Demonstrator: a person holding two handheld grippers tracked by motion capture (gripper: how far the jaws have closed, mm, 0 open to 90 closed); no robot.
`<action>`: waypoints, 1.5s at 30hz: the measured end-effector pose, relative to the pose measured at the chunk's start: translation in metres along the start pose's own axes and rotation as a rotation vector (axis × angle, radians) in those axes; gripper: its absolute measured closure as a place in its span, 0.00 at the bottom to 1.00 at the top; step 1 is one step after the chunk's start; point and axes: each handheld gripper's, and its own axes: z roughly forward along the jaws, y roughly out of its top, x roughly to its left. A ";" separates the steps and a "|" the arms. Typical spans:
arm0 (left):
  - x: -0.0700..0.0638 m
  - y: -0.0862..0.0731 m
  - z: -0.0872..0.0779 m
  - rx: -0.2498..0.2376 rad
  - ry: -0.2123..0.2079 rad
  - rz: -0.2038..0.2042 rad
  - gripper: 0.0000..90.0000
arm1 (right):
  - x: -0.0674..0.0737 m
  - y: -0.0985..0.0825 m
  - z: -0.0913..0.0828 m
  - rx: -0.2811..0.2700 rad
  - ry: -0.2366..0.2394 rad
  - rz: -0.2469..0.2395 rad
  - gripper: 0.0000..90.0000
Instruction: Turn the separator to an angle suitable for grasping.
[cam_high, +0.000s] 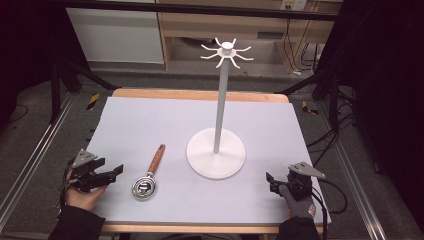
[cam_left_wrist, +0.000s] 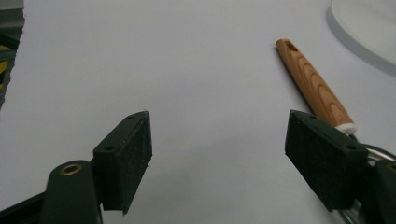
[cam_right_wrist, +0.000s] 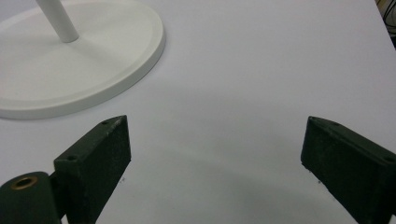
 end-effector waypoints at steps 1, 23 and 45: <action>-0.002 0.001 -0.001 -0.005 -0.002 -0.002 0.25 | 0.000 0.000 -0.001 -0.004 0.004 0.003 0.09; -0.033 0.009 -0.008 -0.009 -0.095 -0.018 0.29 | 0.006 -0.004 0.001 -0.009 -0.025 0.007 0.06; -0.067 0.023 0.009 0.074 -0.131 0.058 0.36 | 0.011 -0.002 0.003 0.012 -0.069 -0.021 0.07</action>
